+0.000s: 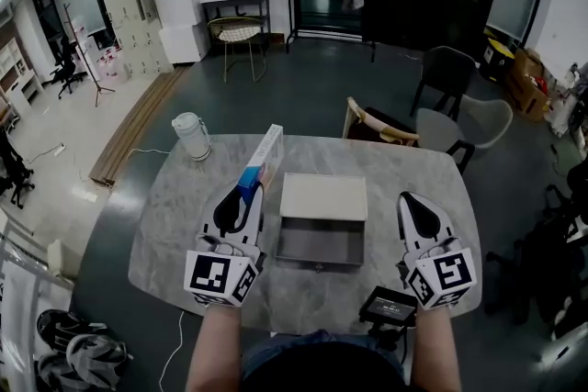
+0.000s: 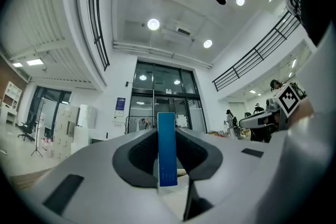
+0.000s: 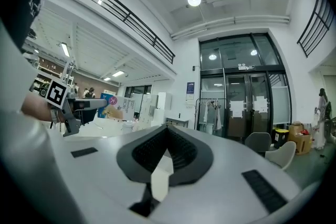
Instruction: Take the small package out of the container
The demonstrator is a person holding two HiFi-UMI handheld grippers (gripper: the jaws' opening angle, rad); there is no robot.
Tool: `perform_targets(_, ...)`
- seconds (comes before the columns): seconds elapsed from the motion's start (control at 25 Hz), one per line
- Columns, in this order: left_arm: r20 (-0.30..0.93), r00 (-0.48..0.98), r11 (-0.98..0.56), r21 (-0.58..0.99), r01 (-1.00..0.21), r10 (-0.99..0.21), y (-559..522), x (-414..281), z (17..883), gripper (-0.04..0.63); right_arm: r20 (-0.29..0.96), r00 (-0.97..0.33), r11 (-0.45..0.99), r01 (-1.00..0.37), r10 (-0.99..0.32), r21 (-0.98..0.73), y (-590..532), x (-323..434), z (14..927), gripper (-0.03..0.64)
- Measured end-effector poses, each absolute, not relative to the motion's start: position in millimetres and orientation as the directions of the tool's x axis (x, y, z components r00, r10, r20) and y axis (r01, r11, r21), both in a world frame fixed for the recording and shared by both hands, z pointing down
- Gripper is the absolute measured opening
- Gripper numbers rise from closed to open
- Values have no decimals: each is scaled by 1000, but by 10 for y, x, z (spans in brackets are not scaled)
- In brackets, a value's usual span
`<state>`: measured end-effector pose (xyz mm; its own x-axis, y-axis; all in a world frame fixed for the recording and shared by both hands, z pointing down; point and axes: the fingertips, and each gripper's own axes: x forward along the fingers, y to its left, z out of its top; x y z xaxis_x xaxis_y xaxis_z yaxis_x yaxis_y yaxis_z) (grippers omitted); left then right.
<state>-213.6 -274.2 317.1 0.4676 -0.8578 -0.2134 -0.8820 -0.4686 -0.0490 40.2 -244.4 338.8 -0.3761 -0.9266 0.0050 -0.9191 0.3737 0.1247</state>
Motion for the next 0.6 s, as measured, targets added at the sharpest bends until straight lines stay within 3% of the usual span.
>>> perform_targets(0.6,-226,483,-485,-52,-873,-846,-2725,-2201,3079,94,7,-353,350,-926,-936,138,-2423,360,3315,25)
